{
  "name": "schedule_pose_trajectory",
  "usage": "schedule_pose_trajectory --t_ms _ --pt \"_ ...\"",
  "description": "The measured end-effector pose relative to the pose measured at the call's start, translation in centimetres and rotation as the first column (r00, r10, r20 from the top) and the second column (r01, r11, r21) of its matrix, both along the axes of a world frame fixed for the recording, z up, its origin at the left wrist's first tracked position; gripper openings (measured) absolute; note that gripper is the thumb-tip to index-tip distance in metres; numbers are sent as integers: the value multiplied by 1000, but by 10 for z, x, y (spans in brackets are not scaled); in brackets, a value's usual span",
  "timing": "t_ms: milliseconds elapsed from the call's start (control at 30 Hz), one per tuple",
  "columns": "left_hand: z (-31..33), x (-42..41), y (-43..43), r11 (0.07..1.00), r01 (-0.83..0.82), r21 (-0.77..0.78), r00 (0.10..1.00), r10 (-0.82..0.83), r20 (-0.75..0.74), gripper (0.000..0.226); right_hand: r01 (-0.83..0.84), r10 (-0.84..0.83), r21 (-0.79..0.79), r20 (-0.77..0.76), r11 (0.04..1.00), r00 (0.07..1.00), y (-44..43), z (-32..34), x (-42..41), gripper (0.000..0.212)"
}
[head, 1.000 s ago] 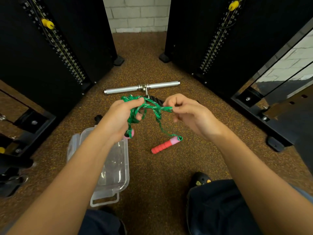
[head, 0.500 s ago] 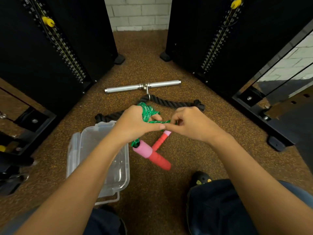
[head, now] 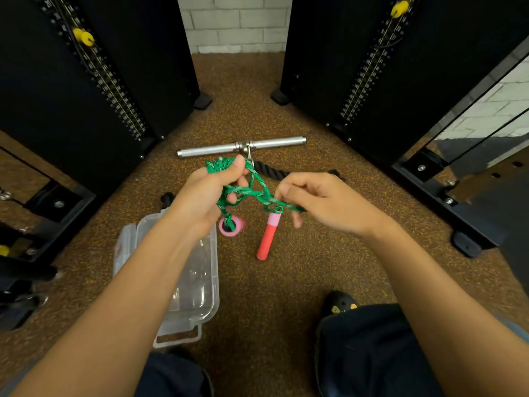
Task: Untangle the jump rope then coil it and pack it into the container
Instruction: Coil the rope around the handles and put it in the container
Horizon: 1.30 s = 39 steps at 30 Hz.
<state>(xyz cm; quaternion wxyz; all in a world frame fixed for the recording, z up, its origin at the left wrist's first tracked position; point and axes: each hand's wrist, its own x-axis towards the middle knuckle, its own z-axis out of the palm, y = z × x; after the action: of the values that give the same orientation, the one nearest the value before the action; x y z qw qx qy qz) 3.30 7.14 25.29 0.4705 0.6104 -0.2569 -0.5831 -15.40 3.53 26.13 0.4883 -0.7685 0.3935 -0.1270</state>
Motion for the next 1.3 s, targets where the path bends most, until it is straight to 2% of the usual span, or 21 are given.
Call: schedule_pose_trajectory --t_ms 67,133,200,300,400,467,567,633,733,867,933,1000,1100,1133,1167,1233,1267,1300 --pt "1 -4 2 998 51 -43 998 -49 44 20 -44 33 -67 -161 997 986 0 -5 2 20" --pt "2 -11 3 992 100 -73 993 -96 62 21 -28 13 -74 -195 997 981 2 -7 4 19" --pt "3 -15 4 984 134 -119 990 -128 55 21 31 -34 -30 -137 999 990 2 -3 6 20" --pt "6 -15 4 976 129 -174 991 -120 57 22 59 -61 143 9 988 998 7 2 8 19" --pt "2 -10 2 972 139 -190 986 -118 119 21 129 -141 151 73 980 987 5 -6 9 10" --pt "-4 -7 3 973 179 -149 970 -150 189 37 178 -197 164 106 970 975 3 -8 9 9" --pt "-8 -9 4 964 264 -8 894 -242 377 96 203 -228 170 146 964 963 4 -5 10 11" --pt "-11 -10 3 953 298 47 843 -286 456 116 224 -241 123 148 967 959 4 -8 11 17" --pt "-14 -17 3 955 295 35 874 -284 395 95 250 -259 82 128 965 957 3 -15 11 18" --pt "-12 -22 6 951 308 30 921 -306 242 29 255 -267 139 67 957 961 5 -16 12 11" --pt "-9 -22 5 956 292 6 947 -290 141 21 273 -305 270 85 923 948 5 -14 13 9" --pt "-6 -19 4 953 303 -20 947 -299 118 27 278 -349 391 122 878 929 5 -12 13 12" --pt "-2 -14 4 925 381 -16 906 -369 208 9 255 -387 511 170 821 906 6 -10 14 16" --pt "-4 -11 3 916 401 12 877 -387 283 11 250 -410 556 183 793 893 6 -8 14 19" --pt "-6 -8 3 907 414 71 823 -407 395 14 245 -443 610 196 753 875 4 -5 12 22" --pt "-13 -4 3 896 388 216 627 -429 650 22 218 -522 730 217 648 825 -4 1 5 27" --pt "-16 -4 4 898 359 255 556 -425 714 26 196 -555 777 225 598 801 -8 5 0 29" --pt "-17 -5 6 903 335 270 544 -419 727 29 169 -580 812 237 559 780 -11 8 -3 31"
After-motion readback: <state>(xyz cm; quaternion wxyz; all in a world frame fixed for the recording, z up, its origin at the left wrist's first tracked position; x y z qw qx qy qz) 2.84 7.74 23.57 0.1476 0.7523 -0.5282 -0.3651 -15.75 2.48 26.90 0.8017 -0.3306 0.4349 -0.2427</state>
